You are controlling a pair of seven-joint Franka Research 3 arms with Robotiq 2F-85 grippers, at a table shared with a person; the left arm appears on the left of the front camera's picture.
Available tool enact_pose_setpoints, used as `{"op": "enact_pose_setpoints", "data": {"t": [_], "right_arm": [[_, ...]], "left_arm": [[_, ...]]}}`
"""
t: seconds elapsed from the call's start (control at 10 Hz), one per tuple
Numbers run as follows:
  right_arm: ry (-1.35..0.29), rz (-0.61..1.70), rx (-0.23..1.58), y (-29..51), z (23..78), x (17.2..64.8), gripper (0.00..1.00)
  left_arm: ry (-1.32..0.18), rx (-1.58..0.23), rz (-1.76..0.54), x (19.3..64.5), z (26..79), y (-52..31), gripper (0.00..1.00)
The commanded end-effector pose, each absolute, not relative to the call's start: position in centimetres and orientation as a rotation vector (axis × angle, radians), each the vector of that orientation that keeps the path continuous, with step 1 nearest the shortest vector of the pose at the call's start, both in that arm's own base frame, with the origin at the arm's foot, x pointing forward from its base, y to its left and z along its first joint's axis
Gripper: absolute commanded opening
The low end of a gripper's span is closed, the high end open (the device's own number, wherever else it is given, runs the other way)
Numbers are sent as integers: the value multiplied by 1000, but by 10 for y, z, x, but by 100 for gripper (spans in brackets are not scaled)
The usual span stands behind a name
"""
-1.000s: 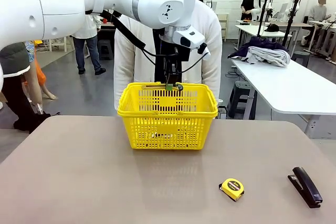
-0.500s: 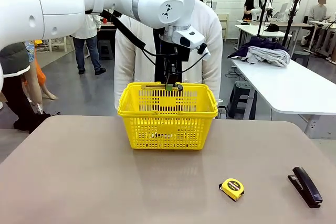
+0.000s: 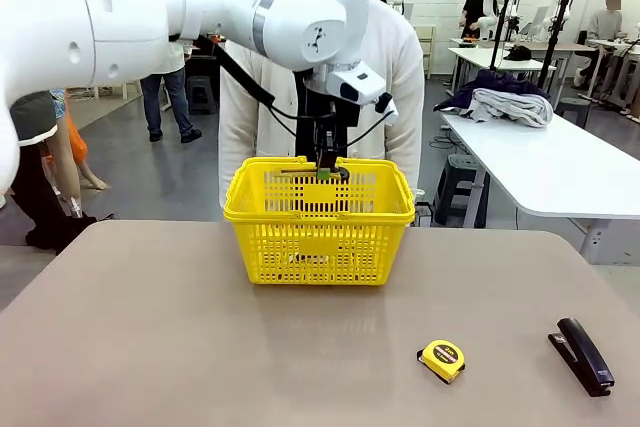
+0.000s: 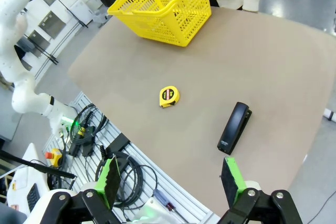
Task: Place the items the person wants into the basket.
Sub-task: Pick up the item the person points to and place it in the Market Basket.
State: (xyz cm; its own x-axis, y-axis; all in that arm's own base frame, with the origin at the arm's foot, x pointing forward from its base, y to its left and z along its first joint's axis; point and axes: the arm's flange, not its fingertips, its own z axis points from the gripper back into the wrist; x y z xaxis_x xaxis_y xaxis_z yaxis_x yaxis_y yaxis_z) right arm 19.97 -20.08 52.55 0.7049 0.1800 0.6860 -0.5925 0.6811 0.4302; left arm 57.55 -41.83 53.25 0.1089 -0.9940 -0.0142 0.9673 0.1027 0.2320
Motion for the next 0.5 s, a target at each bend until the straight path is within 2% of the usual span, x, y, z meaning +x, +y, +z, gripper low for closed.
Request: {"op": "enact_pose_setpoints", "data": {"t": [0.0, 0.4], "right_arm": [[-676, 479, 715, -200, 524, 201, 100], [-676, 479, 715, -200, 524, 201, 100]], "left_arm": [[-201, 183, -1520, 599, 508, -409, 28], [-151, 146, -1580, 642, 467, -413, 28]]}}
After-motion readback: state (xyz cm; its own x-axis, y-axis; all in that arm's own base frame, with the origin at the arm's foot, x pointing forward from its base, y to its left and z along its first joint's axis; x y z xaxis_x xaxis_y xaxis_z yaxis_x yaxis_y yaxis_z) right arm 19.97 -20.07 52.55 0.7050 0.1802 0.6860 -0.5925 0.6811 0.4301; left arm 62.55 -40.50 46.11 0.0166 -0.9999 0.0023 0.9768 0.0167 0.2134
